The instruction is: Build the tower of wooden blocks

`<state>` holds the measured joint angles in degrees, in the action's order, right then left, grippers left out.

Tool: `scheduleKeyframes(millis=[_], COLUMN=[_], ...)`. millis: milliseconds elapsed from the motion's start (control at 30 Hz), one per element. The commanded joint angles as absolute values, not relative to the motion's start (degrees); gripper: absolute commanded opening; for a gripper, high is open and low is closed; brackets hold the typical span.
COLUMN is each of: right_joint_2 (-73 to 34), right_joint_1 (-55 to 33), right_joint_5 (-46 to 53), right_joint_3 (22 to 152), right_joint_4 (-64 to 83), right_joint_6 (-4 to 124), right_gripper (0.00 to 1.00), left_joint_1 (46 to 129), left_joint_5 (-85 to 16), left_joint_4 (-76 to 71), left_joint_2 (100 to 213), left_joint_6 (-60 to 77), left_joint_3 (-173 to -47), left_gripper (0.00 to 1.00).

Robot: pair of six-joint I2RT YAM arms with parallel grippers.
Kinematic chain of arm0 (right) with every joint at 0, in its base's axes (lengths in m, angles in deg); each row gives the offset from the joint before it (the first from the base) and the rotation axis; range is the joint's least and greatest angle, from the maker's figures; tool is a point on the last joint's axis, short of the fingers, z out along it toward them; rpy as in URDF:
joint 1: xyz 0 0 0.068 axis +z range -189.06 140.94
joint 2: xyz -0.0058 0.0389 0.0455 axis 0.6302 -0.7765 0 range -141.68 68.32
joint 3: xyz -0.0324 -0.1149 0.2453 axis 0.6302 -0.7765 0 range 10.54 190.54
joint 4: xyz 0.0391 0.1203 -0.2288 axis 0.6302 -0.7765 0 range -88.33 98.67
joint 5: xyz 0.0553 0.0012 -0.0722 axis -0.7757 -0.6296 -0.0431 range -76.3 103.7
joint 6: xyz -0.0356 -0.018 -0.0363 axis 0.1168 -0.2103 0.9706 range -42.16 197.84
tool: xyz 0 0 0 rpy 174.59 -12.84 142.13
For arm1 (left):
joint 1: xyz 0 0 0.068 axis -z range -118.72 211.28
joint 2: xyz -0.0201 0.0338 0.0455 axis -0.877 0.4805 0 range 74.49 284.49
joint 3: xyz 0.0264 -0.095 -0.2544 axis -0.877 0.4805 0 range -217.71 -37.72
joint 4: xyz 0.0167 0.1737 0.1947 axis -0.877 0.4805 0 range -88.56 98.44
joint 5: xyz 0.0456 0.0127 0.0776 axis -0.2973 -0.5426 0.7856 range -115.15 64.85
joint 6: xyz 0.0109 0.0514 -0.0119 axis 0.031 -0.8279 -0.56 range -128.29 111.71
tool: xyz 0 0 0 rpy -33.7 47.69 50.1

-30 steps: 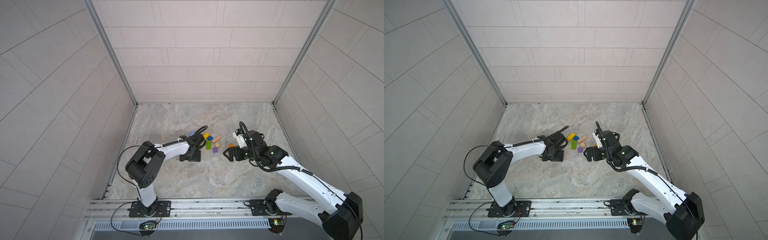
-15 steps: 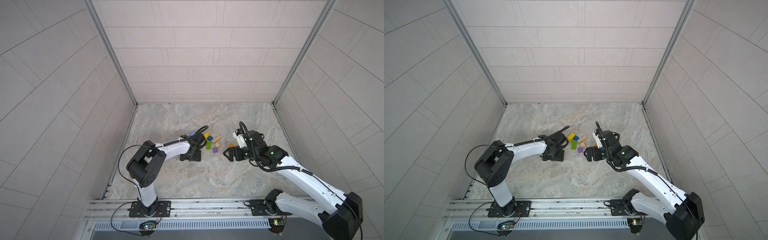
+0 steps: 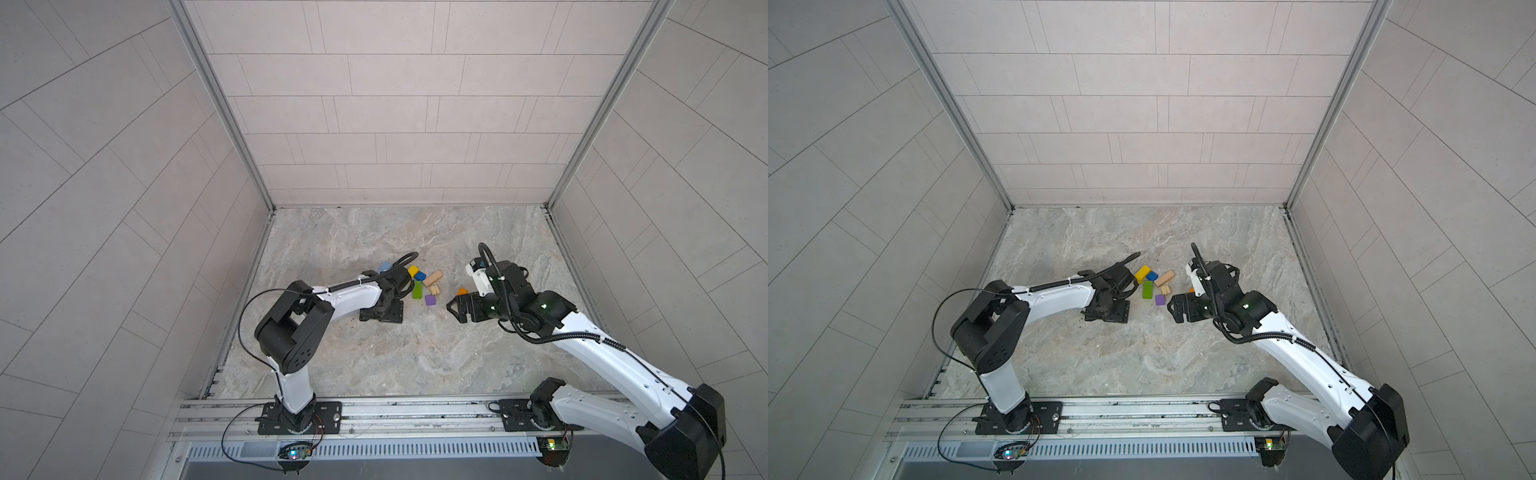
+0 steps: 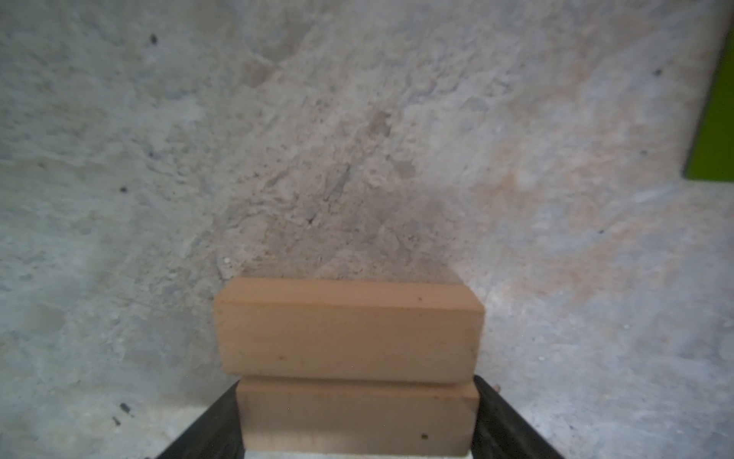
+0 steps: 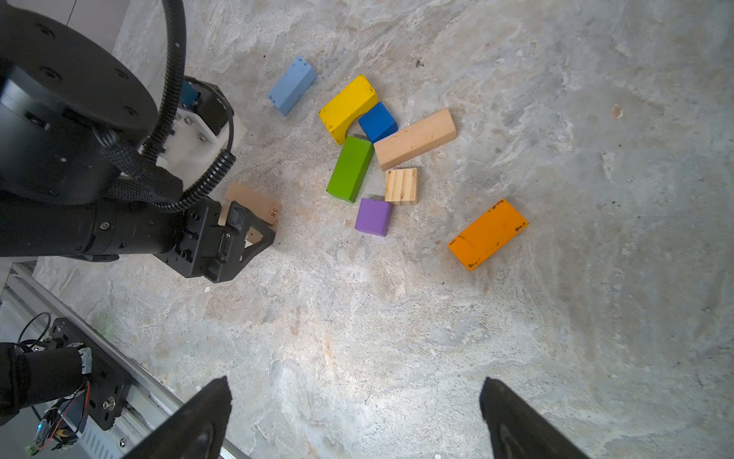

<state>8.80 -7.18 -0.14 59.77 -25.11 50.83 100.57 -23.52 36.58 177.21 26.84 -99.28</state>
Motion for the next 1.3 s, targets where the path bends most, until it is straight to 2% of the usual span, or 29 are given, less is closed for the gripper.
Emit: scheduleKeyframes(millis=[0, 867, 1267], right_joint_2=[8.8, 8.6, 8.2], right_joint_1=[-6.9, -6.9, -6.9], right_joint_5=[0.8, 0.5, 0.5], right_joint_3=[59.3, 59.7, 60.0], right_joint_4=[-26.1, -26.9, -27.1], right_joint_6=[51.4, 51.8, 51.9], right_gripper=[0.99, 0.99, 0.99], left_joint_1=[100.7, 100.3, 99.8], left_joint_5=[-22.3, -19.7, -19.9], left_joint_4=[37.2, 38.6, 39.1], left_joint_2=[179.0, 180.7, 180.6], left_joint_6=[26.3, 25.0, 25.1], left_joint_3=[-97.7, -100.8, -100.5], left_gripper=[0.88, 0.92, 0.91])
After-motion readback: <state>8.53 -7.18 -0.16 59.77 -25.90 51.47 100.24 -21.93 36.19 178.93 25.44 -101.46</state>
